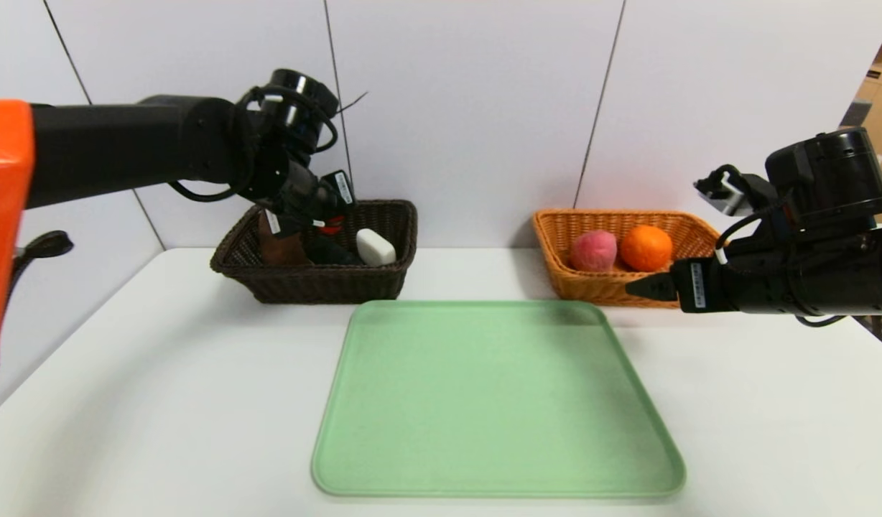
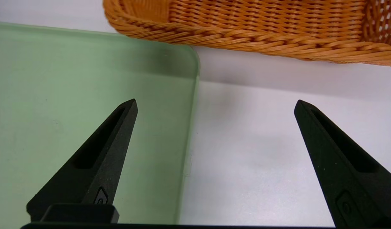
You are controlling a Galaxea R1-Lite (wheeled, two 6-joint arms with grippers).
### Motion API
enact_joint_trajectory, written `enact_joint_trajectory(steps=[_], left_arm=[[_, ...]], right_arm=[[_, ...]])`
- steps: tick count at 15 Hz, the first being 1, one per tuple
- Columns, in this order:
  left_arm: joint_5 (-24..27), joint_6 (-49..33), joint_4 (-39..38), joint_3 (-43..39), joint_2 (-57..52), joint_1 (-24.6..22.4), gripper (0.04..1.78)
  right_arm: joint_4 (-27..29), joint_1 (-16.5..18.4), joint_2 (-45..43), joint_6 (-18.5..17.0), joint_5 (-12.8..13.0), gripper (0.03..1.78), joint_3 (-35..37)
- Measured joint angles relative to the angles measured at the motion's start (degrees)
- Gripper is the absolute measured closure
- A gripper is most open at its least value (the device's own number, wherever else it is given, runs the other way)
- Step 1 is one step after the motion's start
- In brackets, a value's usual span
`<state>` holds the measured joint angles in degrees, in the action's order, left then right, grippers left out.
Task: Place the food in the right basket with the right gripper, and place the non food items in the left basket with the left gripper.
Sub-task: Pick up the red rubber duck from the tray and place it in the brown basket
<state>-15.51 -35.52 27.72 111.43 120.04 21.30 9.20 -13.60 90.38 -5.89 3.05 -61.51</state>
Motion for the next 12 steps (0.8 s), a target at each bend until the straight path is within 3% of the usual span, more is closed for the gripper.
enact_joint_trajectory(steps=[4,7,12], left_arm=[[-1.19,0.27,-1.73,0.11,5.56,-1.88,1.14],[-1.19,0.44,-1.87,0.11,6.89,-2.43,0.83],[-1.72,0.44,-1.87,0.15,6.53,-2.47,0.49]], right_arm=[[-2.24,0.51,0.22,0.09,-0.21,0.11,-0.11],[-6.81,0.55,0.55,0.22,-0.40,0.11,0.07],[-6.92,0.55,0.24,0.24,-0.35,0.11,0.16]])
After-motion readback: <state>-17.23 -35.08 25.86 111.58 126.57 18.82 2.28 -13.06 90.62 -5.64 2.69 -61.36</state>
